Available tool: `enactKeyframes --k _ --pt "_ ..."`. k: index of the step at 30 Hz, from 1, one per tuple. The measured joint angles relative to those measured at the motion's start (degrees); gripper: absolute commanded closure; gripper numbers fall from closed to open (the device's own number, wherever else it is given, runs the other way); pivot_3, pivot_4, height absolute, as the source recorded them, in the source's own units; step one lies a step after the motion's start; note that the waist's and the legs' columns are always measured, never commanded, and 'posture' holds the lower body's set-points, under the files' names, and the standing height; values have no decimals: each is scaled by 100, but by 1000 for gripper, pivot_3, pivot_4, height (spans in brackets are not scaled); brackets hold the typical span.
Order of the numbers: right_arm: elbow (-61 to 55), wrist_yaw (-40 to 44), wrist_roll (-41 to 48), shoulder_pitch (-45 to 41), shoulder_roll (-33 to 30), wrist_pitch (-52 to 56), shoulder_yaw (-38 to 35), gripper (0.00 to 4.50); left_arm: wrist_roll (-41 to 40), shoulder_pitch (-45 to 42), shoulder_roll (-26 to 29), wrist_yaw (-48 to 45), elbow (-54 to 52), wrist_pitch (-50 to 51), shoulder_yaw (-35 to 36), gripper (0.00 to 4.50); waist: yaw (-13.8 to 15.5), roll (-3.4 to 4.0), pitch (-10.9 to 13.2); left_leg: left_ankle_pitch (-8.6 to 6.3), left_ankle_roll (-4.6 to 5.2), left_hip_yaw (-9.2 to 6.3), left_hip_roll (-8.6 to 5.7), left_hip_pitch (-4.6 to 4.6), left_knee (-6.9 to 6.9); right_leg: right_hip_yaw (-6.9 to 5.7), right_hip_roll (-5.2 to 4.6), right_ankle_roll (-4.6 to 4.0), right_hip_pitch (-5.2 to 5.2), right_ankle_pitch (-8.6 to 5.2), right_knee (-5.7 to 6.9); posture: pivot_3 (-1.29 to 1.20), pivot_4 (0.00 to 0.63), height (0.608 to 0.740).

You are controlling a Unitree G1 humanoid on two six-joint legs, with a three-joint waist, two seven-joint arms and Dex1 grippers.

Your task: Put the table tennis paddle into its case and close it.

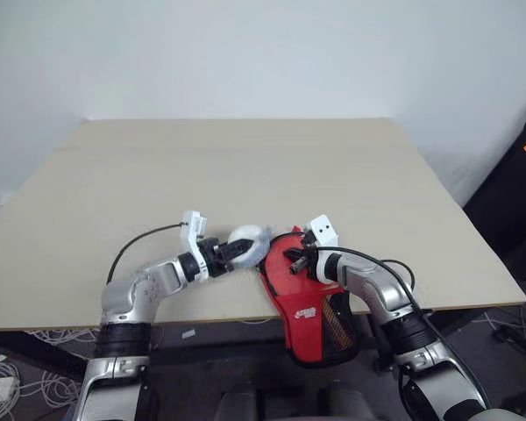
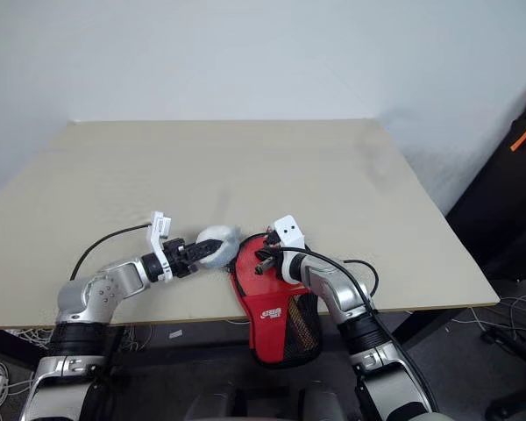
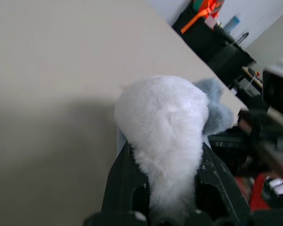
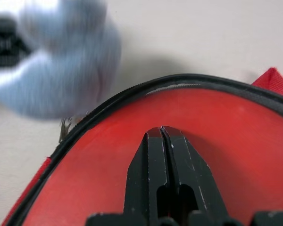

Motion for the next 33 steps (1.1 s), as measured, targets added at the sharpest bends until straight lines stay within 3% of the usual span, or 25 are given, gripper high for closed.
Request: enactKeyframes --k 8,21,33 --pt "595 171 -187 -139 44 -716 -26 4500 282 -550 -142 312 866 -456 154 3987 0 -6 -4 2 -2 -2 0 4 2 0 2 0 6 1 1 0 0 740" --pt "600 315 -512 -70 103 -900 33 4500 787 -1412 -788 734 2188 -1243 189 3987 3 -19 -13 3 -4 -7 -1 8 3 -1 5 0 12 1 2 0 0 740" --pt "418 407 -605 60 110 -872 29 4500 1395 -2862 -1389 850 4276 -2454 196 3987 6 -25 -17 3 -4 -10 -3 6 5 -2 6 4 15 -1 0 0 0 740"
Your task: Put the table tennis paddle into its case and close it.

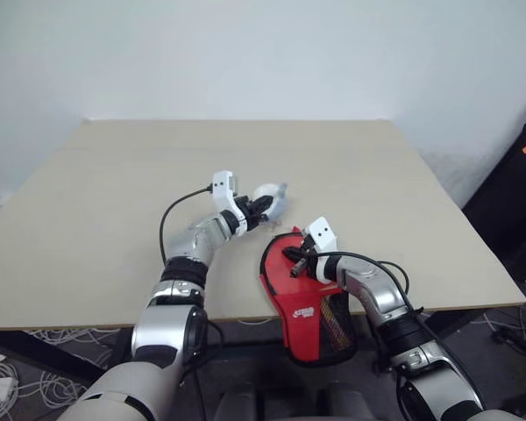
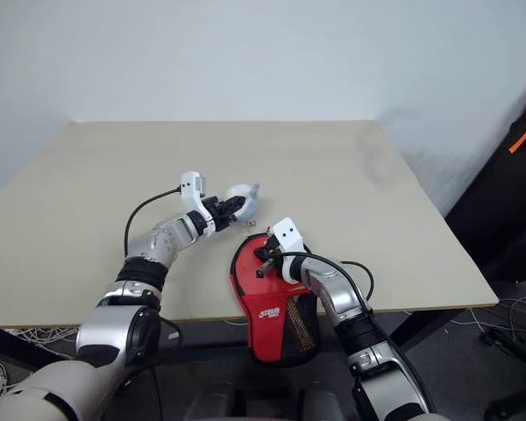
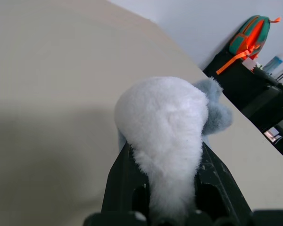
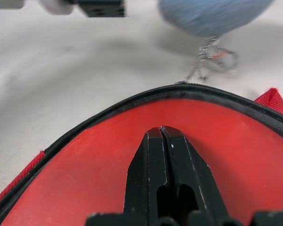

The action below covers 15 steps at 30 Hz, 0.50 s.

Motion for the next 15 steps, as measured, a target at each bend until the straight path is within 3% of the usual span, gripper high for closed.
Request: enactKeyframes --k 8,15 --pt "-78 4 -26 32 5 50 0 4500 295 -825 -533 -18 1142 -627 6 3987 -1 0 1 0 0 -2 -2 -3 1 0 0 21 0 -12 0 0 0 740" --pt "-222 9 -23 74 -12 199 -2 4500 501 -993 -899 -502 1242 -619 -172 3987 1 1 1 0 0 -3 -4 -5 1 1 -1 22 -1 -13 0 0 0 740"
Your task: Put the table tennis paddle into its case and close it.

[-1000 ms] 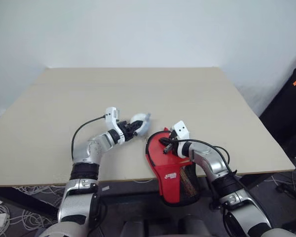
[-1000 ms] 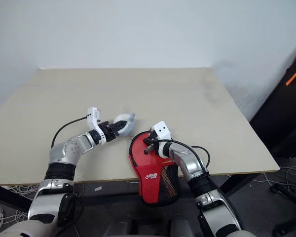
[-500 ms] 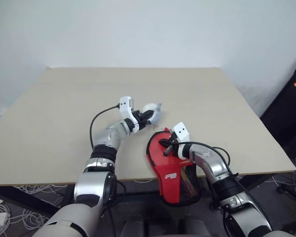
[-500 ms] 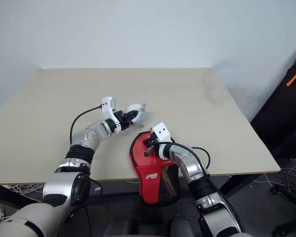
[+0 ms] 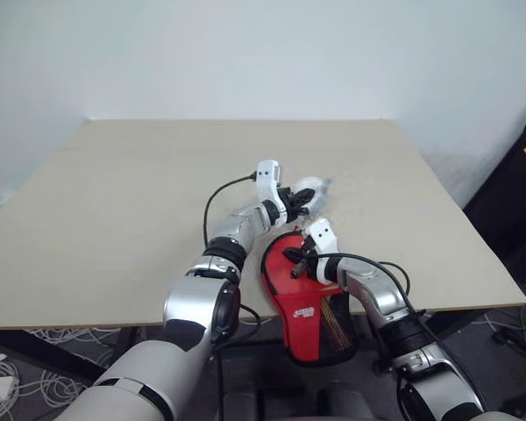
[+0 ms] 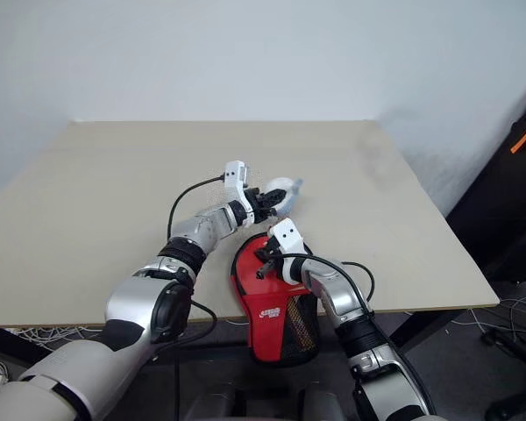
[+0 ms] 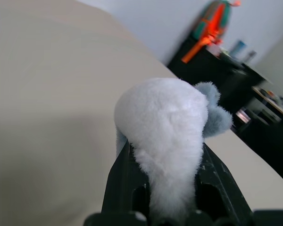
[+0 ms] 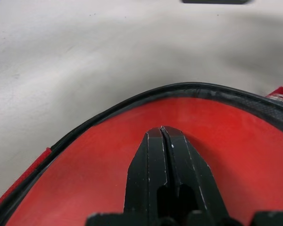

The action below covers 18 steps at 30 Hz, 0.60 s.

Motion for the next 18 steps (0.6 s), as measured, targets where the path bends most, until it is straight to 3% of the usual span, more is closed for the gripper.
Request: enactKeyframes --k 10,15,18 --pt "-790 262 126 220 -338 740 29 4500 215 866 443 -1589 -1517 1125 -843 3987 -1 6 1 0 1 -1 0 -2 0 2 -1 -7 -3 4 1 0 0 740" --pt "-1070 404 186 252 -547 1049 61 4500 360 1061 704 -1883 -1659 1312 -1127 3987 -4 7 2 0 1 -1 1 -3 -1 2 -1 -6 -7 3 2 0 0 740" --pt "-1350 555 299 292 -748 1309 76 4500 466 1073 853 -2036 -1664 1300 -1204 3088 0 7 2 0 1 -1 1 -5 1 2 -1 -6 -7 3 1 0 0 740"
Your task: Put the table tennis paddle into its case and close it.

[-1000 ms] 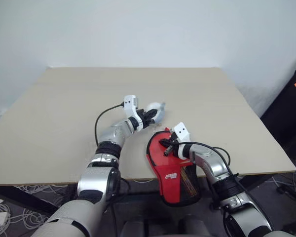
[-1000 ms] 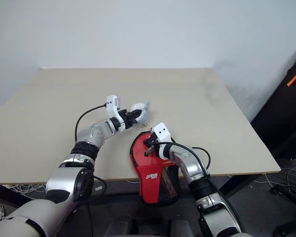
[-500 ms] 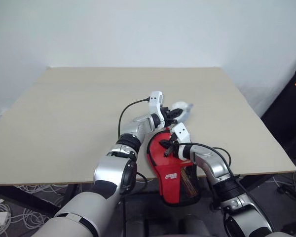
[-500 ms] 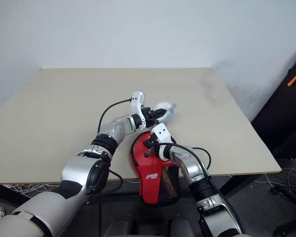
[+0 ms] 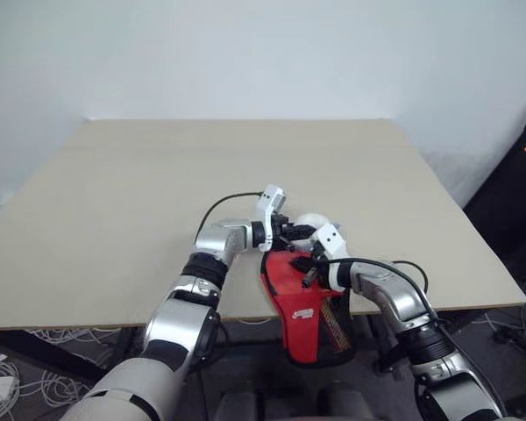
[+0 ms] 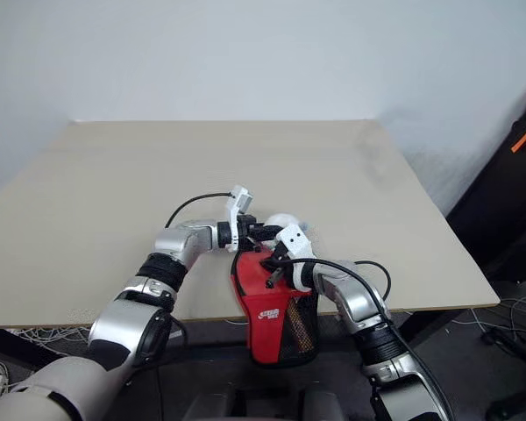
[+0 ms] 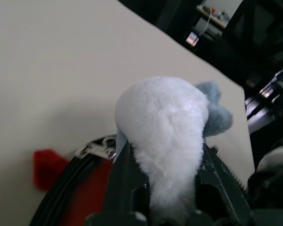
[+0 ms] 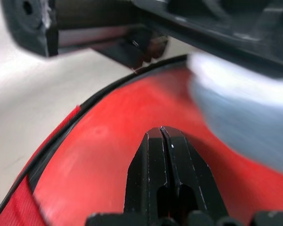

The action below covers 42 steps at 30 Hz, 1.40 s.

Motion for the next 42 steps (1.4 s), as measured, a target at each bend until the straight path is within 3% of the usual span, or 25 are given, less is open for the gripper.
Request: enactKeyframes --k 6,9,21,24,27,30,35,40,42 --pt "-1126 365 409 54 -661 734 -57 4500 44 2 -1 -73 0 -55 -9 874 0 0 1 0 0 -2 0 -2 2 -1 0 8 -2 -5 0 0 0 740" --pt "-1539 461 691 54 -966 1081 -198 4500 47 7 -13 -148 -28 -59 -42 38 0 0 1 0 0 -1 0 -2 1 -1 0 8 -3 -6 0 0 0 740" --pt "-2314 869 1801 -345 -1949 1828 -947 4500 -123 244 310 -650 -1646 370 -209 38 -4 0 3 0 1 2 2 -1 1 0 -2 7 -4 -6 0 0 0 740" --pt "-2305 879 1886 -411 -2003 1825 -960 4500 -260 384 583 -786 -2234 600 -216 619 0 1 3 0 1 2 1 -2 2 1 -3 7 -4 -6 -1 0 0 740" --pt "-2103 692 1814 -593 -1948 1663 -967 4500 -466 779 1057 -888 -3171 862 -206 1634 -10 2 3 0 2 6 4 2 0 4 -3 7 -5 -5 1 0 0 740" --pt "-1698 336 1592 -836 -1807 1436 -985 3930 -565 1217 1320 -873 -3877 1029 -209 2747 5 3 3 0 2 6 2 2 2 4 -4 6 -2 -5 0 0 0 740" --pt "-1324 211 1382 -956 -1813 1202 -911 2148 -577 2109 1720 -882 -4737 927 -513 4500 1 3 3 -3 7 11 1 0 3 7 -6 -10 -2 5 -2 0 0 740" --pt "-993 211 1211 -1069 -1788 1042 -695 314 -518 2528 1666 -714 -5018 720 -901 4500 3 3 3 -3 7 10 2 2 6 6 -6 -6 0 0 0 0 0 740" --pt "-851 233 1154 -1080 -1763 1020 -581 314 -463 2547 1551 -588 -4995 641 -970 4500 3 3 3 -3 7 10 2 2 6 6 -6 -6 0 0 0 0 0 740"
